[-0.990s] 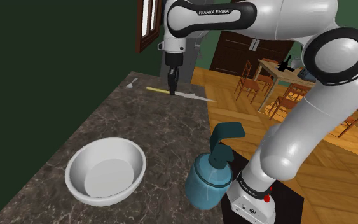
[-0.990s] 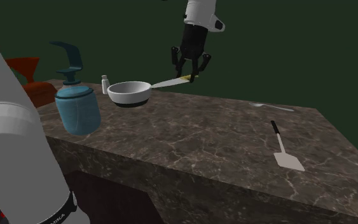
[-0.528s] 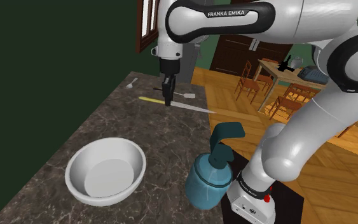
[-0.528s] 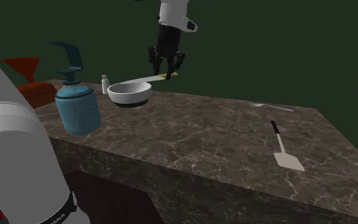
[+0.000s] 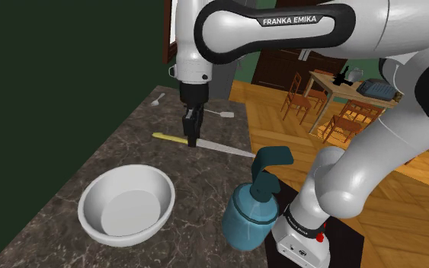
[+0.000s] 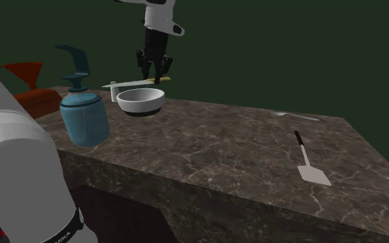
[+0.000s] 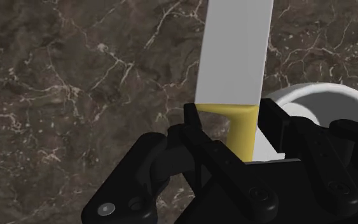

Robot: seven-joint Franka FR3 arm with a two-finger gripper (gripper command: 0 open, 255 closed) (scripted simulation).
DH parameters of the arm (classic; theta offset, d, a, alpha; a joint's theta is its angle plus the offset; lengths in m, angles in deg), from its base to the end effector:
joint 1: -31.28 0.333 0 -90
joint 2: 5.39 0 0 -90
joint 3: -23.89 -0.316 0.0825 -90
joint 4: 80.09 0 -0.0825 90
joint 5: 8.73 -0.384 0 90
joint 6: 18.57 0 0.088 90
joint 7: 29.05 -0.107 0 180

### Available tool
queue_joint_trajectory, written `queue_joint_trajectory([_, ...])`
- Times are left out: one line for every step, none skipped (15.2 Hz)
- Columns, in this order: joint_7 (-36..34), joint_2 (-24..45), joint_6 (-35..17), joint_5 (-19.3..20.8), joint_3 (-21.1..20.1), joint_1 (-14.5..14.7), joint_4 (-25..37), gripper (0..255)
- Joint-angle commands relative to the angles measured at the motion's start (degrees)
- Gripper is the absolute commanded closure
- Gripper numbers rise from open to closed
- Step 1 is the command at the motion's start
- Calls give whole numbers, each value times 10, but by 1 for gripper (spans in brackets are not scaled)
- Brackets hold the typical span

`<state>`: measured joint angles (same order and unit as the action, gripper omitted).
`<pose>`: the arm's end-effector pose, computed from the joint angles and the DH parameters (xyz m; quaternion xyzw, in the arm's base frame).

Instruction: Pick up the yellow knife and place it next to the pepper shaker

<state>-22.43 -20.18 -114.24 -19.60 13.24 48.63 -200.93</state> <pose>0.3945 0.2370 0.5103 -0.9550 -0.2733 0.1029 0.0517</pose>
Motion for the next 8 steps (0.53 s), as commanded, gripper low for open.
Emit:
queue_joint_trajectory([-27, -4, -2, -10, -17, 12, -1, 255])
queue_joint_trajectory([-40, -4, -4, -15, -26, 18, -1, 255])
queue_joint_trajectory([-53, -4, -6, -20, -35, 24, -1, 255])
queue_joint_trajectory([-67, -3, -9, -24, -44, 30, 1, 255])
queue_joint_trajectory([-80, -2, -11, -29, -53, 36, 2, 255])
queue_joint_trajectory([-94, 1, -14, -33, -62, 42, 5, 255])
queue_joint_trajectory([-108, 3, -17, -37, -71, 48, 8, 255])
queue_joint_trajectory([-122, 7, -20, -40, -80, 54, 11, 255])
